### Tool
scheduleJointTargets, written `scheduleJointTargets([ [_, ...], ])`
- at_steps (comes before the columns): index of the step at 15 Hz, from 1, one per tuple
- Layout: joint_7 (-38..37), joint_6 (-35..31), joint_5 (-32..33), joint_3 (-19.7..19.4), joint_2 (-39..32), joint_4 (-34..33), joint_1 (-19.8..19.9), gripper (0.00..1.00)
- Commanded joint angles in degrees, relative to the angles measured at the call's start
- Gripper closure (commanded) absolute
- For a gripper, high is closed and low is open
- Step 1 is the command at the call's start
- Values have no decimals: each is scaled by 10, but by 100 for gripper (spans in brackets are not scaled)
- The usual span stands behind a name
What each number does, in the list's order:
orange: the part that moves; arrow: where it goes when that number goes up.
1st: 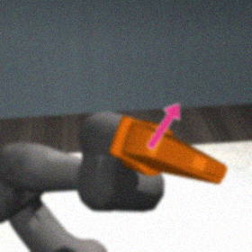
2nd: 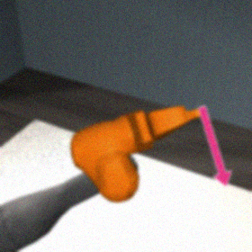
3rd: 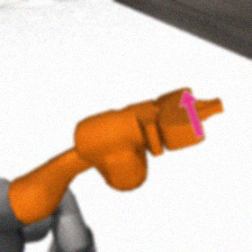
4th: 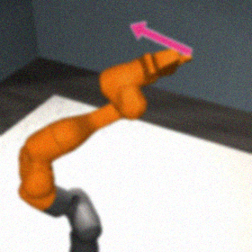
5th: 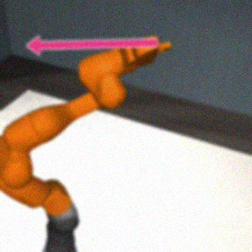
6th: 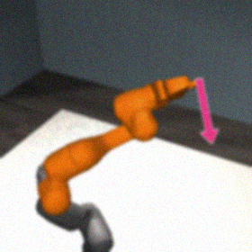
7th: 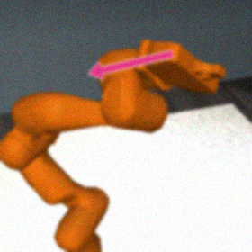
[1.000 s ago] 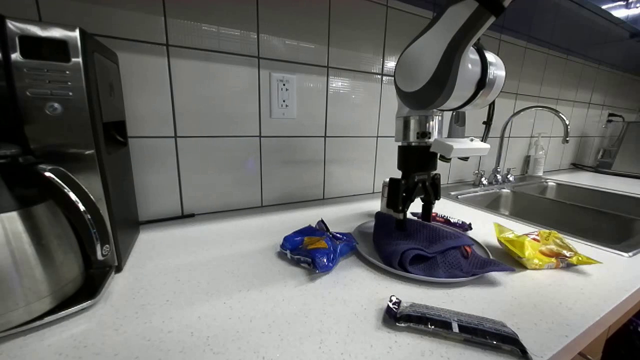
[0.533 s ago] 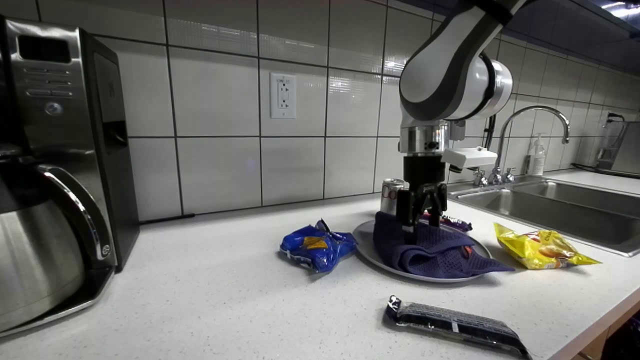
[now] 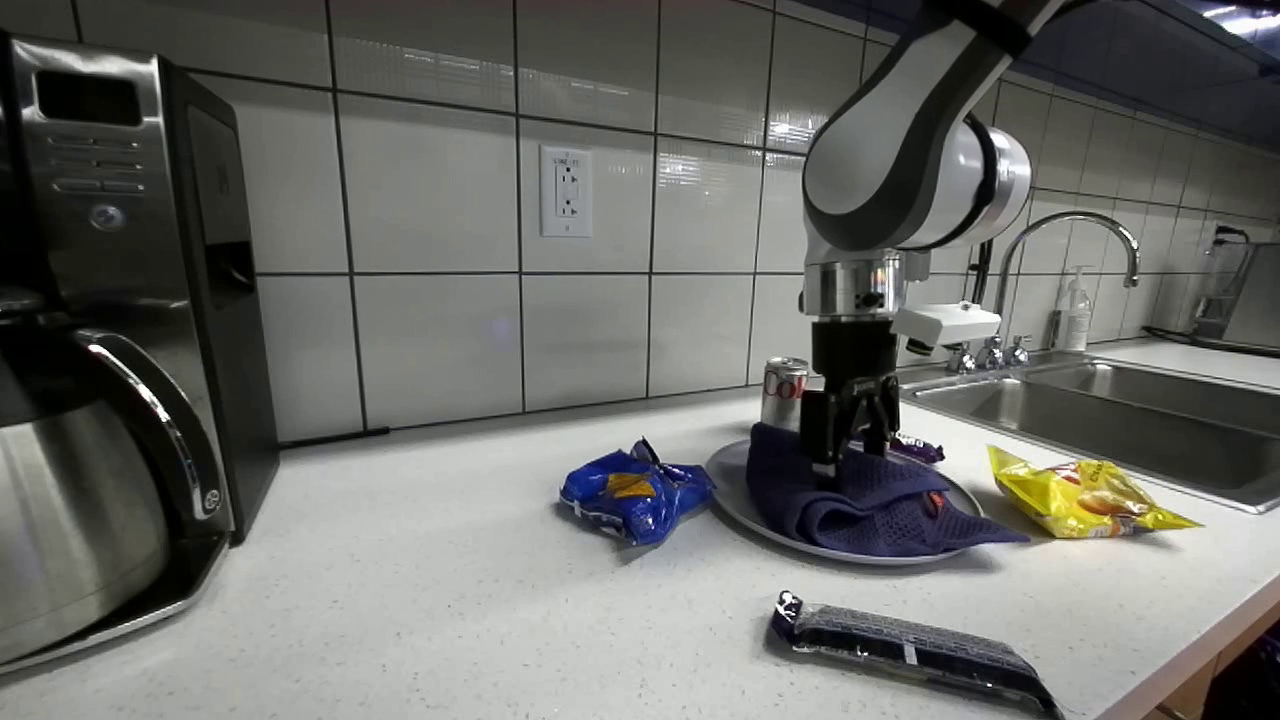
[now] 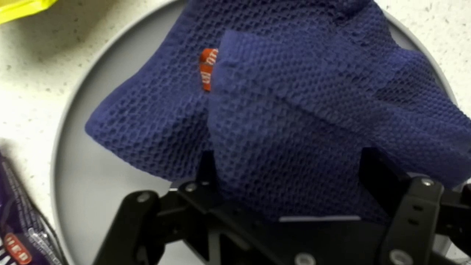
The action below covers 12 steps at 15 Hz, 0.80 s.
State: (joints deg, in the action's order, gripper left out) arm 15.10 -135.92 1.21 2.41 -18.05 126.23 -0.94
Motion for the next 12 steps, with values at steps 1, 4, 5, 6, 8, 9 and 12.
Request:
scheduleJointTargets([
  [1,12,-13,4,6,12,14,7,25],
  [4,11,-20,3,5,13,15,7,42],
  [5,11,-22,3,6,13,15,8,51],
  [6,11,-23,3,6,13,15,8,58],
  [8,11,-24,3,6,12,14,7,73],
  [9,11,-25,3,6,12,14,8,82],
  [12,12,-26,-1,7,11,13,9,100],
])
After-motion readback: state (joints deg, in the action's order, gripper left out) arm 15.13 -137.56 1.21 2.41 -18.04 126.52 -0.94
